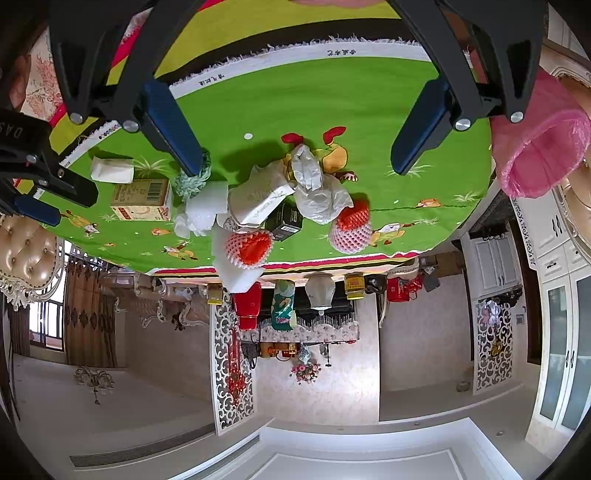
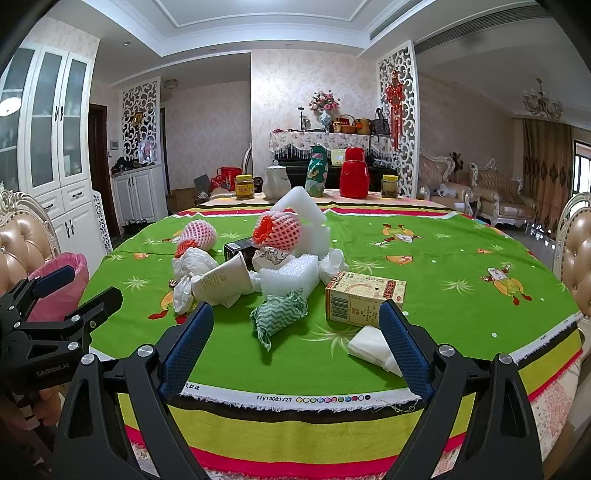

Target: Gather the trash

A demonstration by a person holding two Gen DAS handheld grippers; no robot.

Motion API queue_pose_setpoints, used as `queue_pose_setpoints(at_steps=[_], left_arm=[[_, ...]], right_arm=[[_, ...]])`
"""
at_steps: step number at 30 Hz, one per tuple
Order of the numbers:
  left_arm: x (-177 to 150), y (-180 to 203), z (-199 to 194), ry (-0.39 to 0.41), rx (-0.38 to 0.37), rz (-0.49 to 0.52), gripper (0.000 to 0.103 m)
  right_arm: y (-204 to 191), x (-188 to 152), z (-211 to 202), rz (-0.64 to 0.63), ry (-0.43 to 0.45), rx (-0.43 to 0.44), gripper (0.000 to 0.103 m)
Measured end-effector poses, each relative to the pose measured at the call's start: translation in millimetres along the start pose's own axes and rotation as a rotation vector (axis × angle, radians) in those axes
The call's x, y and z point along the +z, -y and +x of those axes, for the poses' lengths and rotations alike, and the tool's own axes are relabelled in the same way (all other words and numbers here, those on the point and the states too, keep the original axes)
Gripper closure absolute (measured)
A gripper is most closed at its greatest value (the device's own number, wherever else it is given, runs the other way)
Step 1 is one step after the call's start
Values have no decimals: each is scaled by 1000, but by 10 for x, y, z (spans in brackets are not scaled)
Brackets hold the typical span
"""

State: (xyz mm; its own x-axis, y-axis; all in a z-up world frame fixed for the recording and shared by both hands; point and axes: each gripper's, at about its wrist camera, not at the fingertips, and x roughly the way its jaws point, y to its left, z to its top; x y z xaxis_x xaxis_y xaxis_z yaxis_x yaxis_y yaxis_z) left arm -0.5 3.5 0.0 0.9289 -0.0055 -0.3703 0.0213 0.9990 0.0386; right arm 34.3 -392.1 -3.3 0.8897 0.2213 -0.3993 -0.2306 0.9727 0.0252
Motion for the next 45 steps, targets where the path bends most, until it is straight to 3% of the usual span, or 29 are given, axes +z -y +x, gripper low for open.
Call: queue_pose_setpoints(at_steps=[45], left_arm=[[-38, -28, -32, -8, -8, 4, 4]], right_arm=[[-35, 38, -11, 13, 0, 9, 18]])
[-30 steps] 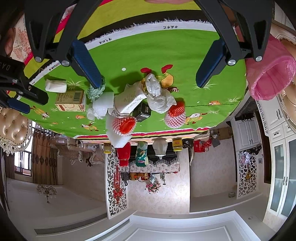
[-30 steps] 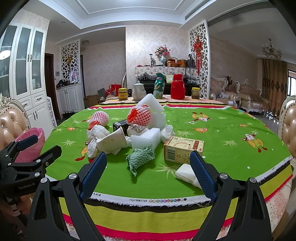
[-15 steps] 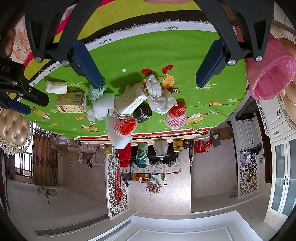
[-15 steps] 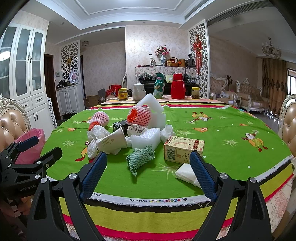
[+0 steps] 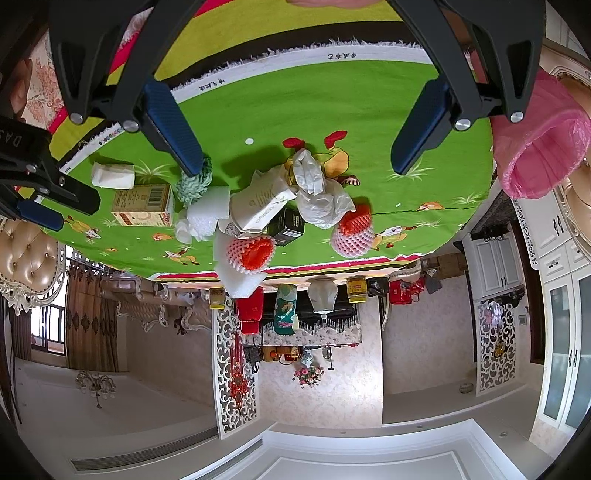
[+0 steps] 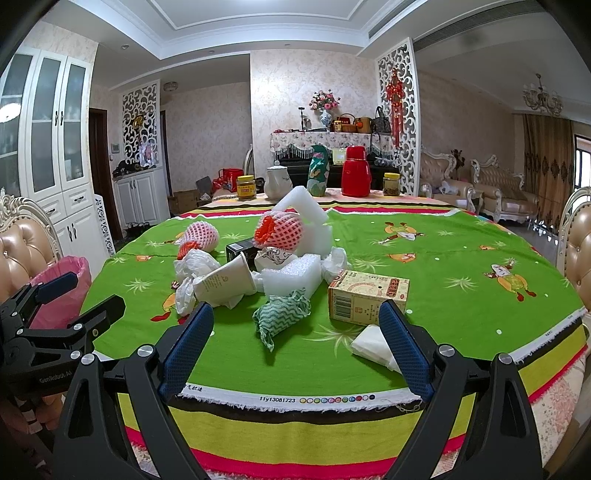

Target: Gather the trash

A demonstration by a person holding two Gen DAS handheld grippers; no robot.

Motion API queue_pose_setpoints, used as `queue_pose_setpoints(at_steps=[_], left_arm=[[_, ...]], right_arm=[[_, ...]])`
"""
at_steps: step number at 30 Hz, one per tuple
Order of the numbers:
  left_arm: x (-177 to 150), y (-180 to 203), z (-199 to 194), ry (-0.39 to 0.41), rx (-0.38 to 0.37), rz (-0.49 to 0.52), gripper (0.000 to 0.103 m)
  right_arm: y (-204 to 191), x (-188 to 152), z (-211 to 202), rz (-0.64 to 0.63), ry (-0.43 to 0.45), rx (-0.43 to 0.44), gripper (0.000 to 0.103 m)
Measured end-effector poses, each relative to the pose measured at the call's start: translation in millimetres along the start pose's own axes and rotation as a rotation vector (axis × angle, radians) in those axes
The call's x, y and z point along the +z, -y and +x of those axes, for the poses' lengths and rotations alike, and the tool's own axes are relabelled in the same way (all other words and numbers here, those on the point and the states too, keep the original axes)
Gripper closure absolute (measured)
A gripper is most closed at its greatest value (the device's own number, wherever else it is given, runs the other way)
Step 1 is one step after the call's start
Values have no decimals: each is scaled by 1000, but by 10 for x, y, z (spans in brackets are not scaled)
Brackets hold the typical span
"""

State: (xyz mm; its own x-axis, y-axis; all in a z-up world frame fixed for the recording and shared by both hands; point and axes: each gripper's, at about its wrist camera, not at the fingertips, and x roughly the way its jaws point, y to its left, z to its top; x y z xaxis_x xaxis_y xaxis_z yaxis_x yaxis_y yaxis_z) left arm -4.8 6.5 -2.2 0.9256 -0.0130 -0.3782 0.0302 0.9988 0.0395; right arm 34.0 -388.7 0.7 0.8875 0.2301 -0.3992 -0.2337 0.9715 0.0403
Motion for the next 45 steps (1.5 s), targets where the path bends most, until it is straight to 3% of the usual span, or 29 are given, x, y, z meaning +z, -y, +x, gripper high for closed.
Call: queue_pose_setpoints(at_steps=[27, 33, 41, 45], left_arm=[[-12, 4, 1, -9, 1, 5, 4], [16, -56, 116, -46, -10, -1, 4], [61, -224, 681, -240, -29, -1, 5], [-23, -319, 920, -353, -85, -31, 5]], right_arm=[[0, -28, 26, 4, 5, 6, 18], [84, -3, 72, -12, -23, -26, 18], [469, 34, 436, -27, -132, -102, 18], [736, -44, 631, -1, -215, -117, 18]])
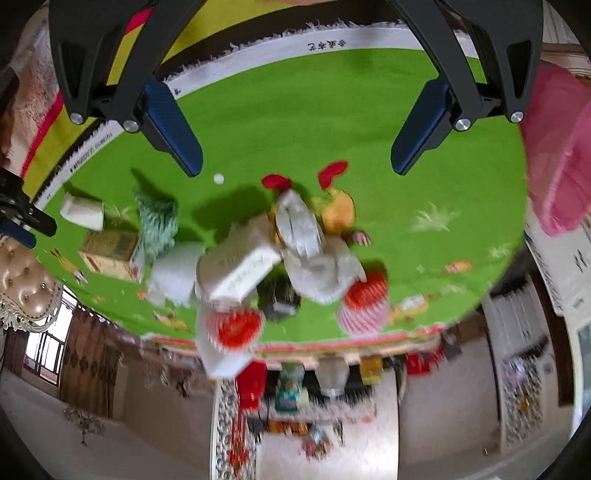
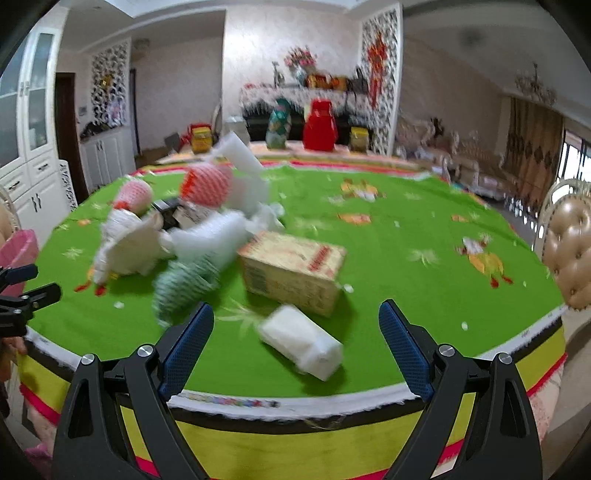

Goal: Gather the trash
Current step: 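Grasp the white tissue with the right tool while the left tool grasps the white plastic bag, then lift the white plastic bag with the left tool toward the pink bin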

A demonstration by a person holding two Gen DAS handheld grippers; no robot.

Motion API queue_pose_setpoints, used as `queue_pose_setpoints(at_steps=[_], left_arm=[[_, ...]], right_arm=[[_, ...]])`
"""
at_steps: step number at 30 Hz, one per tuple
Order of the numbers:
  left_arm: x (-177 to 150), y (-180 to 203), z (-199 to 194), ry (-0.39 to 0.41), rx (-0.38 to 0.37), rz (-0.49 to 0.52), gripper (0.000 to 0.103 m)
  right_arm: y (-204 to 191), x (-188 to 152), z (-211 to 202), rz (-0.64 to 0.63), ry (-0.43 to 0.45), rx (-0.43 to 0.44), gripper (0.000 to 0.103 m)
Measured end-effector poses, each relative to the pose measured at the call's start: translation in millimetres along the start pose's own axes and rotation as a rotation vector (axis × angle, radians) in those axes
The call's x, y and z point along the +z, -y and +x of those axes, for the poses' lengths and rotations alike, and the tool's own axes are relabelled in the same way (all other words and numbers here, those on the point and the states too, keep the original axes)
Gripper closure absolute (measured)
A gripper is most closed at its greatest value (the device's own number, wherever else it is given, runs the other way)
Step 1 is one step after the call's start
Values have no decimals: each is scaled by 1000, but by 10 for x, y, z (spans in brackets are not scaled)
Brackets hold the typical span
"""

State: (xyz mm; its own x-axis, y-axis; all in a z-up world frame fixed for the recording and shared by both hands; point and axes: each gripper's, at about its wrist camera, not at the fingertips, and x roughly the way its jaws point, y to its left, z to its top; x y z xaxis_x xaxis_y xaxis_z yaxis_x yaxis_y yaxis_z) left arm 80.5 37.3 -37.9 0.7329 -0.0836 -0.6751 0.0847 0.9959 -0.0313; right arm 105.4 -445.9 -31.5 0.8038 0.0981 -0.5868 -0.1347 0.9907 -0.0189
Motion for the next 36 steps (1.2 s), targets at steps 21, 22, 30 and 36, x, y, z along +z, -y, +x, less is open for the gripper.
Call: queue_pose_setpoints(at_steps=[21, 22, 30, 36], left_arm=[[265, -189, 793, -200, -30, -48, 22], [302, -172, 830, -192, -23, -42, 22], [469, -101, 1034, -184, -23, -36, 39], [444, -106, 1023, -164, -34, -7, 59]], right_arm=[[-10, -80, 765, -66, -262, 66, 63], [-26, -84, 740, -73, -255, 65, 64], [-120, -108, 587, -77, -225, 76, 65], [-139, -118, 534, -53, -210, 92, 65]])
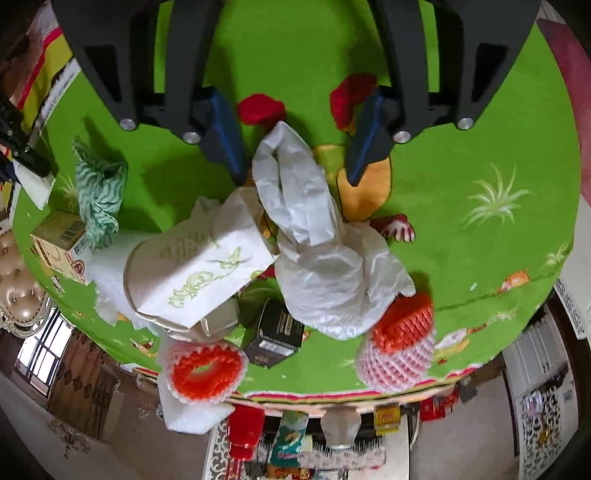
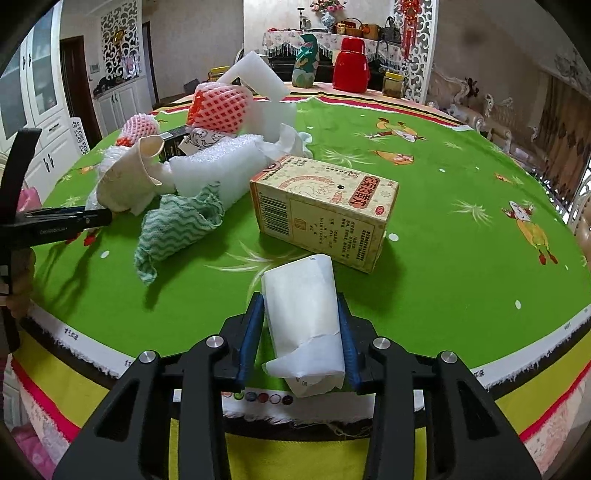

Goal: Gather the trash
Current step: 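Lift the white plastic bag with the left tool toward the pink bin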

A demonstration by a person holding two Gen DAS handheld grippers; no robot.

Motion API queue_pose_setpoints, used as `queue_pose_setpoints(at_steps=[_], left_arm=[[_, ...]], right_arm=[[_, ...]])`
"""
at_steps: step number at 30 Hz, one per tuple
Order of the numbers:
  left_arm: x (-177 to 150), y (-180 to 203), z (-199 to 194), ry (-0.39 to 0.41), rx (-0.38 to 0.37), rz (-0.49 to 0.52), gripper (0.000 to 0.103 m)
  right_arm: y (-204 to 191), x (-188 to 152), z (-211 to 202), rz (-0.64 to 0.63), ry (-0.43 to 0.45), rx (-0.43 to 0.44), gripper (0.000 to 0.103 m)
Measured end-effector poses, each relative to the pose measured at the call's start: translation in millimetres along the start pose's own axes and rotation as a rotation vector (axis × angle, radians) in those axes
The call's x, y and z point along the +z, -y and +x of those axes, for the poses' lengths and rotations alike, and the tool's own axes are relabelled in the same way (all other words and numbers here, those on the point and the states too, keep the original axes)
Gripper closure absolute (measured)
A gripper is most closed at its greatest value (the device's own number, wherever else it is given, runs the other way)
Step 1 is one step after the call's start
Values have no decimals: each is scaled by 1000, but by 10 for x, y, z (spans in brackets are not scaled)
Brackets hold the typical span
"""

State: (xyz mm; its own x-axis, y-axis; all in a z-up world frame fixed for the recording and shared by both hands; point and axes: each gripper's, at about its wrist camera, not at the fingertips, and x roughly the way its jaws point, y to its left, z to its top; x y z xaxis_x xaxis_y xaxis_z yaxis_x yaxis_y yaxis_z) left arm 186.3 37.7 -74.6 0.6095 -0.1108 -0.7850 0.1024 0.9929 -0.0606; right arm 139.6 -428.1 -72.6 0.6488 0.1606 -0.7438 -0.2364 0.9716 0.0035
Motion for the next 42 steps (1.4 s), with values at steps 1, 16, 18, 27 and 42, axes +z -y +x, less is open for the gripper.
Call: queue_pose_setpoints(at_steps=[1, 16, 18, 27, 42], left_arm=[[-12, -16, -8, 4, 4, 2, 66], [-538, -530, -569, 53, -42, -55, 80], [-570, -571, -645, 61, -13, -68, 14], [-99, -474, -278, 70, 38, -65, 21], [-507, -564, -879, 186, -29, -53, 75]], right_arm=[[-5, -6, -14, 6, 5, 3, 65], [-227, -124, -184, -2, 35, 71, 65], [-295, -126, -189, -10, 36, 83, 65], [-505, -52, -147, -29, 32, 98, 65], [-918, 46, -304, -66, 112, 155, 65]])
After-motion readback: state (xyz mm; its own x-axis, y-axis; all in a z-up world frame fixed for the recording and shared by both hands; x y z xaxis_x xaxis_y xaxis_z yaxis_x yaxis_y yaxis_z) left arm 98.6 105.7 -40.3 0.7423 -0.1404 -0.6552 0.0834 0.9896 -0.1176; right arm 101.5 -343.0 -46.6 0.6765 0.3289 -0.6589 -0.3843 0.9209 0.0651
